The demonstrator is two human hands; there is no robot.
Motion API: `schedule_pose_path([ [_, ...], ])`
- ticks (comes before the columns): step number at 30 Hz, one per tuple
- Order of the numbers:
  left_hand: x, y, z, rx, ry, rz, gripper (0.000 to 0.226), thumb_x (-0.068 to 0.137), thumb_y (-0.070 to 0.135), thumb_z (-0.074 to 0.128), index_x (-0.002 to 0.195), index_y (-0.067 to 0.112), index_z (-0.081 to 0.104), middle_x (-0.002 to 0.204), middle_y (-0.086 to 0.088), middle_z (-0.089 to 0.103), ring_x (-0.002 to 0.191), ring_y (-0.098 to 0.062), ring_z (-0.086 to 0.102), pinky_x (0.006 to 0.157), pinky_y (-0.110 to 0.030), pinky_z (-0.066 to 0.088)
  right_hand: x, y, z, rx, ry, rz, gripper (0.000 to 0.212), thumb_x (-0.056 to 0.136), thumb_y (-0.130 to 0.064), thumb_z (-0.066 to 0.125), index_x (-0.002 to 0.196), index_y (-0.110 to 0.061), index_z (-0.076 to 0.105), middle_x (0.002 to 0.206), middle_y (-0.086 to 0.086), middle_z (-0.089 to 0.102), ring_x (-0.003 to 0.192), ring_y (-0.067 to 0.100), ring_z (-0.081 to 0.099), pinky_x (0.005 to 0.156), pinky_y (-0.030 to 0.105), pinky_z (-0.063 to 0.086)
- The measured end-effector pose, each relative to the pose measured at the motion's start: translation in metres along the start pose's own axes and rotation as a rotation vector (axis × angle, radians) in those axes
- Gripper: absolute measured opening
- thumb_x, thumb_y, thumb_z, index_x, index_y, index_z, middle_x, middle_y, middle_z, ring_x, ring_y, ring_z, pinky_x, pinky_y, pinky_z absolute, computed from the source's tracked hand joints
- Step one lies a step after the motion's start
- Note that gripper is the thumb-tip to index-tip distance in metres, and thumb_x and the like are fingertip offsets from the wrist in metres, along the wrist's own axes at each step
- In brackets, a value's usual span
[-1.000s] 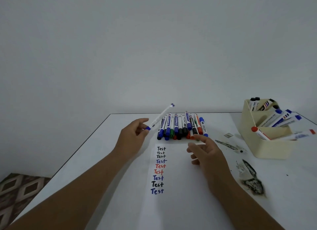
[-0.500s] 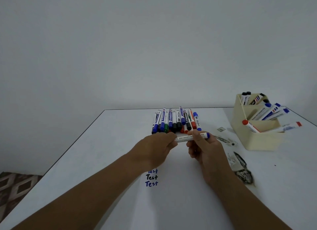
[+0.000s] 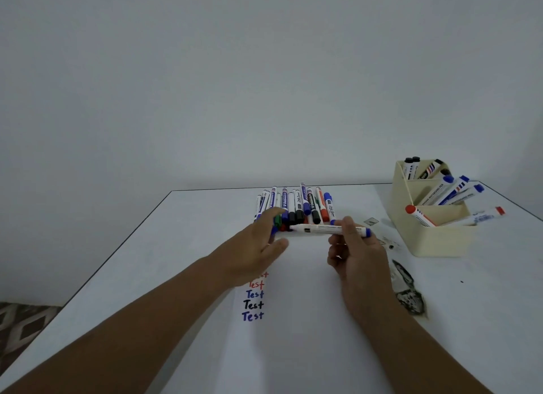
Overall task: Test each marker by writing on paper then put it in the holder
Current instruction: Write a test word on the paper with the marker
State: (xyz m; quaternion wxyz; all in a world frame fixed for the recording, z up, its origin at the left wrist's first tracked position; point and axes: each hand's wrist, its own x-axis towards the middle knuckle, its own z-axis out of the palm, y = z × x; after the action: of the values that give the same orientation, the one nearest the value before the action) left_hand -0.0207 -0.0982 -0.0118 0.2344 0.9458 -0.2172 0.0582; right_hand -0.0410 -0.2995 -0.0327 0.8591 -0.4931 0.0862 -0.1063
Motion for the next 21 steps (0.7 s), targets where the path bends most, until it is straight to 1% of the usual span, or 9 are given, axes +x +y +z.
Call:
schedule_pose_path([
  [1,0.002,-0.005,0.0,-0.015,0.017,-0.007,0.048,0.104,0.035,0.039,0.147,0.034,0.018,0.095,0.003,0.055,0.07,-0.014,0.052,0.063,-0.026,0.044,0.001,0.0,0.0,0.04,0.033,0.008,0.023,0.097,-0.035,0.063,0.095,-0.012,0.066,0.07,0.004,0.066,0.057,0.013,0.055,0.055,0.03,0.047],
  [3,0.01,-0.016,0.003,0.077,0.062,0.003,0.046,0.103,0.016,0.041,0.144,0.023,0.022,0.105,-0.005,0.059,0.066,-0.014,0.05,0.057,-0.018,0.04,0.002,0.0,-0.001,0.103,0.067,0.011,0.022,0.098,-0.036,0.062,0.099,-0.014,0.067,0.071,0.002,0.066,0.059,0.012,0.056,0.057,0.028,0.048],
  [5,0.017,-0.021,0.005,0.136,0.096,-0.015,0.038,0.102,0.01,0.046,0.136,0.017,0.031,0.111,-0.004,0.061,0.07,-0.01,0.051,0.059,-0.013,0.039,0.002,-0.001,-0.002,0.157,0.081,0.015,0.022,0.099,-0.037,0.061,0.102,-0.016,0.069,0.073,0.002,0.065,0.062,0.012,0.056,0.059,0.028,0.049],
  [7,0.024,-0.025,0.006,0.132,0.112,-0.031,0.031,0.101,0.013,0.052,0.128,0.018,0.039,0.121,0.001,0.061,0.088,-0.01,0.057,0.069,-0.012,0.042,0.002,-0.003,-0.003,0.204,0.099,0.029,0.024,0.099,-0.037,0.06,0.103,-0.015,0.069,0.075,0.003,0.065,0.063,0.013,0.057,0.06,0.028,0.05],
  [9,0.032,-0.029,0.008,0.136,0.106,-0.019,0.03,0.099,0.015,0.058,0.128,0.02,0.051,0.122,-0.001,0.063,0.104,-0.017,0.059,0.086,-0.025,0.048,0.003,-0.003,-0.004,0.242,0.123,0.05,0.028,0.099,-0.038,0.06,0.109,-0.013,0.069,0.074,0.003,0.065,0.062,0.012,0.057,0.06,0.028,0.051],
  [11,0.039,-0.027,0.008,0.137,0.127,0.025,0.028,0.097,0.015,0.062,0.125,0.019,0.064,0.119,-0.002,0.066,0.109,-0.019,0.059,0.094,-0.029,0.045,0.004,-0.003,-0.004,0.273,0.137,0.064,0.033,0.099,-0.039,0.061,0.115,-0.011,0.068,0.073,0.002,0.065,0.06,0.012,0.058,0.059,0.028,0.051],
  [15,0.047,-0.017,0.01,0.287,0.207,0.122,0.027,0.089,0.028,0.074,0.116,0.029,0.074,0.11,0.002,0.063,0.105,-0.018,0.052,0.088,-0.032,0.043,0.007,-0.003,-0.005,0.307,0.162,0.087,0.038,0.098,-0.04,0.061,0.12,-0.009,0.065,0.072,0.002,0.065,0.058,0.011,0.058,0.056,0.027,0.052],
  [18,0.052,-0.014,0.013,0.442,0.235,0.07,0.033,0.09,0.044,0.069,0.123,0.039,0.068,0.108,0.006,0.069,0.104,-0.023,0.054,0.083,-0.034,0.04,0.008,-0.002,-0.005,0.303,0.17,0.088,0.038,0.098,-0.041,0.061,0.12,-0.01,0.066,0.073,0.003,0.065,0.057,0.011,0.058,0.056,0.027,0.051],
  [21,0.053,-0.013,0.016,0.439,0.27,0.039,0.039,0.089,0.046,0.068,0.127,0.04,0.063,0.107,0.012,0.07,0.105,-0.02,0.053,0.085,-0.035,0.038,0.006,-0.003,-0.004,0.297,0.175,0.093,0.038,0.098,-0.04,0.061,0.119,-0.009,0.066,0.073,0.003,0.065,0.058,0.011,0.057,0.058,0.028,0.051],
])
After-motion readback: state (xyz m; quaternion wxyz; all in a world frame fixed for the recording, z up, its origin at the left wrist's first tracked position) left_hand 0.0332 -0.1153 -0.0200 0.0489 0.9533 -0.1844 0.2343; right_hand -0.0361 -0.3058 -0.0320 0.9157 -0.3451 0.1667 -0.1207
